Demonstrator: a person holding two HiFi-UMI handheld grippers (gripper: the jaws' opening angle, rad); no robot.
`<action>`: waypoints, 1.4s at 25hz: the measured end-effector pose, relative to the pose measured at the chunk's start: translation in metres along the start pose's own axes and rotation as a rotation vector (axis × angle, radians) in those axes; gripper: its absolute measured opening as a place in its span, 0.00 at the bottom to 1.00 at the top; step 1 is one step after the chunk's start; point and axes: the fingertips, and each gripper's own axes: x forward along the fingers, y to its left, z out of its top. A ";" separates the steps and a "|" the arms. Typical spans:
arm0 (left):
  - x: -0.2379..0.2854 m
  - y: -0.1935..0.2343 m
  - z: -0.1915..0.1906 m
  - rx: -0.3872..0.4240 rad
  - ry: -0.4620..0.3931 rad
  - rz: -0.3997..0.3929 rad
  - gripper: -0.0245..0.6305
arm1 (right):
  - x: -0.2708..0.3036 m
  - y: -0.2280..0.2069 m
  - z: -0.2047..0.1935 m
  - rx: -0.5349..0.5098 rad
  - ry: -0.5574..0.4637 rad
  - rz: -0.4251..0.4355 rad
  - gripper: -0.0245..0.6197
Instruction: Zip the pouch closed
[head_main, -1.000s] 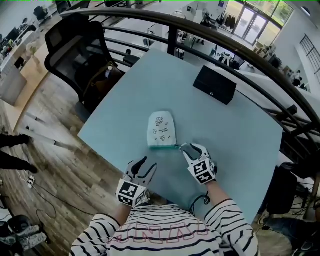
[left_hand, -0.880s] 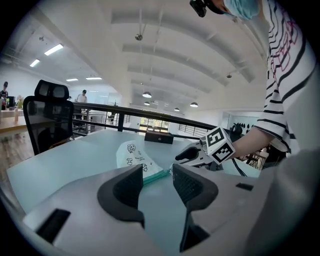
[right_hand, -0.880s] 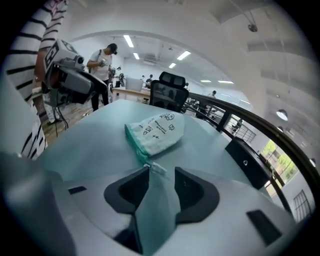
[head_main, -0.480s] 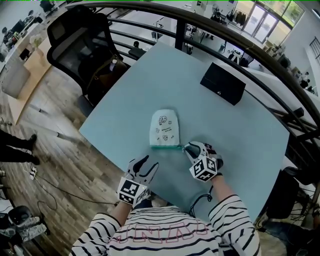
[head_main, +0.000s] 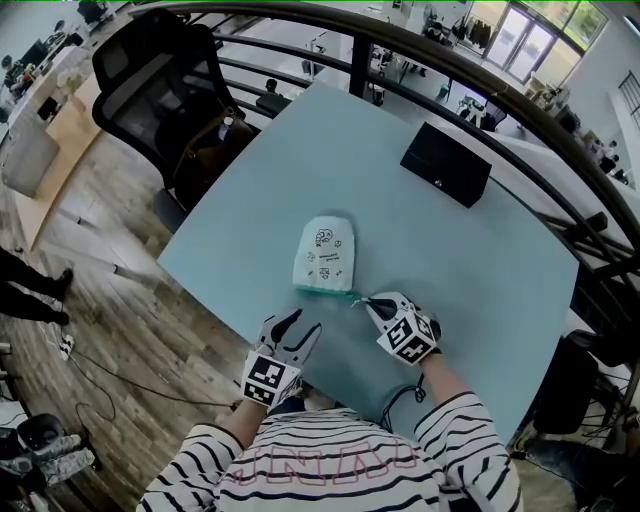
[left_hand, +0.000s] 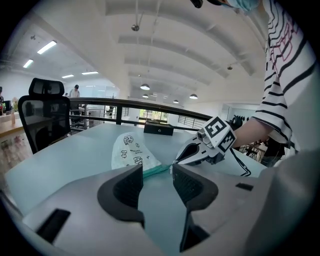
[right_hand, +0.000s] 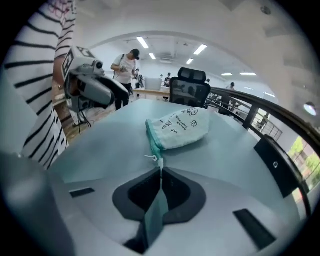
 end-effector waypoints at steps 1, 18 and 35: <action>0.002 -0.001 -0.001 0.010 0.008 0.002 0.29 | -0.002 0.002 0.001 0.050 -0.013 0.005 0.09; 0.037 -0.026 0.014 0.136 0.042 -0.137 0.29 | -0.037 0.023 0.066 0.370 -0.141 -0.029 0.09; 0.033 -0.060 0.026 0.159 0.000 -0.249 0.14 | -0.071 0.042 0.068 0.432 -0.170 -0.125 0.09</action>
